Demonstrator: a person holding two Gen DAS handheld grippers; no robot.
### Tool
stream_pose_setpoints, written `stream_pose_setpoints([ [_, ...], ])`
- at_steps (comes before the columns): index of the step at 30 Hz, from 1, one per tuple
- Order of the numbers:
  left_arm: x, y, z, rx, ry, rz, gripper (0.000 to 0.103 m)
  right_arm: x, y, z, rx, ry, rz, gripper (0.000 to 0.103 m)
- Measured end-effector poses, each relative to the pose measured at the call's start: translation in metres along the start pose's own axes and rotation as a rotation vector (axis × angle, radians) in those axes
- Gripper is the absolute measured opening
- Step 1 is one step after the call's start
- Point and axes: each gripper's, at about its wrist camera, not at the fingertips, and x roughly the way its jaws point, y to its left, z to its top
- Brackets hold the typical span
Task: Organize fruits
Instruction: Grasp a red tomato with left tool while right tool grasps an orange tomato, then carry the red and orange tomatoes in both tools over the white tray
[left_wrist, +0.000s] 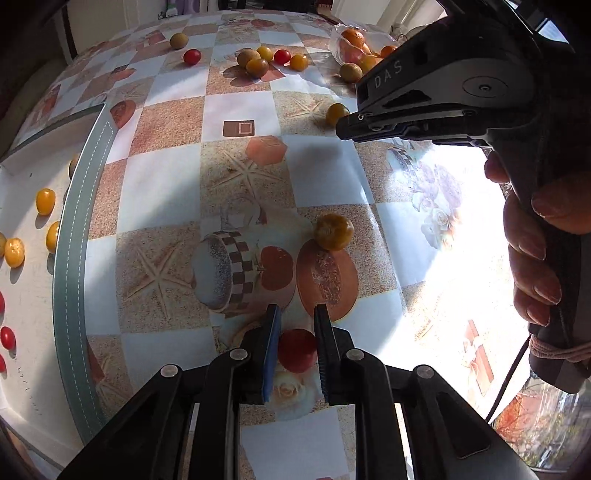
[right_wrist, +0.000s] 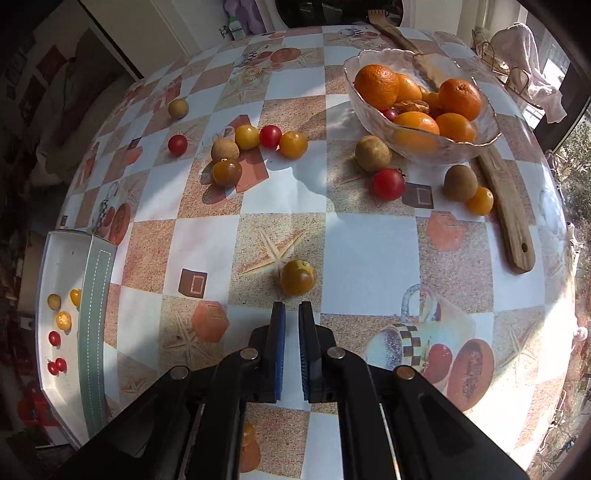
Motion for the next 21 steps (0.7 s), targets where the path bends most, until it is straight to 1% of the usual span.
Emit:
stream_pose_setpoints([
  [3,-0.003,0.013,0.001,-0.034,0.011,-0.019,0.020,-0.009,-0.005,-0.012,0.017,0.002,0.008,0.008],
  [6,-0.007,0.021,0.002,-0.037,0.020,-0.019,0.020,-0.017,-0.008,-0.024,0.032,0.007,0.021,0.008],
  [10,-0.015,0.026,0.004,-0.037,0.017,-0.017,0.020,-0.027,-0.009,-0.037,0.052,0.015,0.040,0.008],
  [13,-0.022,0.031,0.007,-0.042,-0.001,-0.019,0.020,-0.034,-0.008,-0.044,0.058,0.019,0.051,0.008],
  [16,-0.027,0.035,0.012,-0.048,-0.014,-0.017,0.020,-0.037,-0.007,-0.048,0.052,0.019,0.048,0.008],
  [19,-0.032,0.040,0.014,-0.051,-0.025,-0.010,0.020,-0.032,-0.005,-0.043,0.038,0.024,0.054,0.009],
  [20,-0.032,0.041,0.015,-0.053,-0.027,-0.005,0.020,-0.028,-0.003,-0.038,0.032,0.026,0.054,0.012],
  [21,-0.033,0.043,0.015,-0.055,-0.031,-0.001,0.020,-0.024,-0.002,-0.033,0.027,0.023,0.048,0.022],
])
